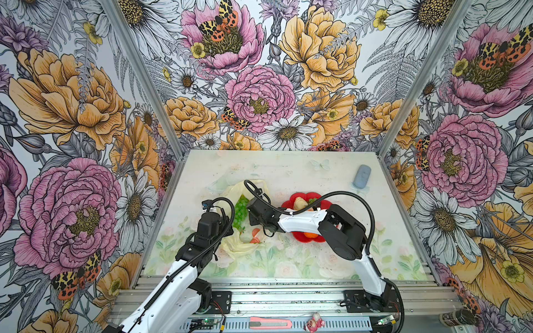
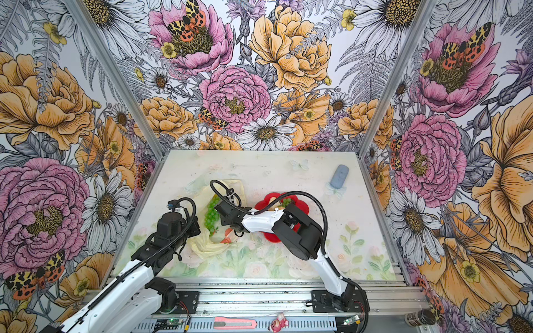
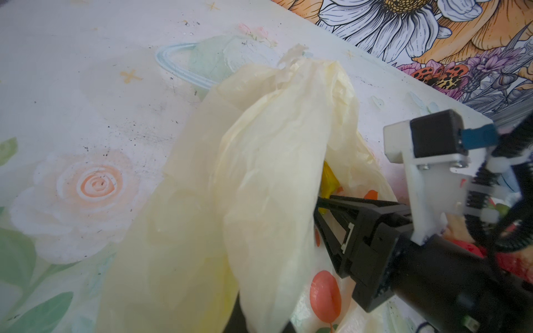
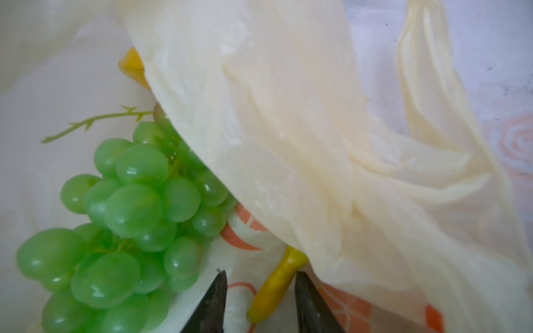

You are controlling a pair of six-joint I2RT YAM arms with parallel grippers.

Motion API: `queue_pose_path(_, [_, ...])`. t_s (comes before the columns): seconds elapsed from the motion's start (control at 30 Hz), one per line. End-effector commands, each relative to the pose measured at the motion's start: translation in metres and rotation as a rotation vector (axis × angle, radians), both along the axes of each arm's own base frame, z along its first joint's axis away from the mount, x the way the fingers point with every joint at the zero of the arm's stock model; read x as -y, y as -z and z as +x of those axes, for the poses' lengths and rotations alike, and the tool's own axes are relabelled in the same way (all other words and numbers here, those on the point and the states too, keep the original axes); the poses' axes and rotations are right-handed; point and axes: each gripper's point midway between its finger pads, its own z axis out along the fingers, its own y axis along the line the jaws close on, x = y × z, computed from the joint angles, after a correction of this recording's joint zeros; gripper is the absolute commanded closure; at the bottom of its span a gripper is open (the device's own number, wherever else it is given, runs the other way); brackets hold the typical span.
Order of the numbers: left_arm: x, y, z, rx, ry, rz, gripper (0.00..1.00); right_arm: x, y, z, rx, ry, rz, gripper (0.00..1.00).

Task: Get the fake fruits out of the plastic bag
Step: 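Shift the right gripper to the yellow banana tip and grasp it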

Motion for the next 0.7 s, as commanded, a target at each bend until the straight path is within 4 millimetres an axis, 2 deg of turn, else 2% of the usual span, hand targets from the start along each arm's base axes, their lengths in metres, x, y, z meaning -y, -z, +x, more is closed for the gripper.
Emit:
queue_pose_path(0.0, [0.001,-0.003,0.001,0.03,0.009,0.008,1.0,0.002,0.007,0.016,0.022,0.039,-0.023,0.59])
queue_pose_path(0.23, [0.001,-0.003,0.001,0.034,0.008,0.01,1.0,0.003,0.006,0.027,0.058,0.059,-0.053,0.61])
queue_pose_path(0.4, [0.004,-0.004,0.001,0.038,0.019,0.015,1.0,0.006,0.0,0.024,0.082,0.06,-0.077,0.72])
queue_pose_path(0.67, [0.011,-0.002,0.003,0.021,0.042,0.023,1.0,0.007,-0.041,0.015,0.173,0.033,-0.059,0.86])
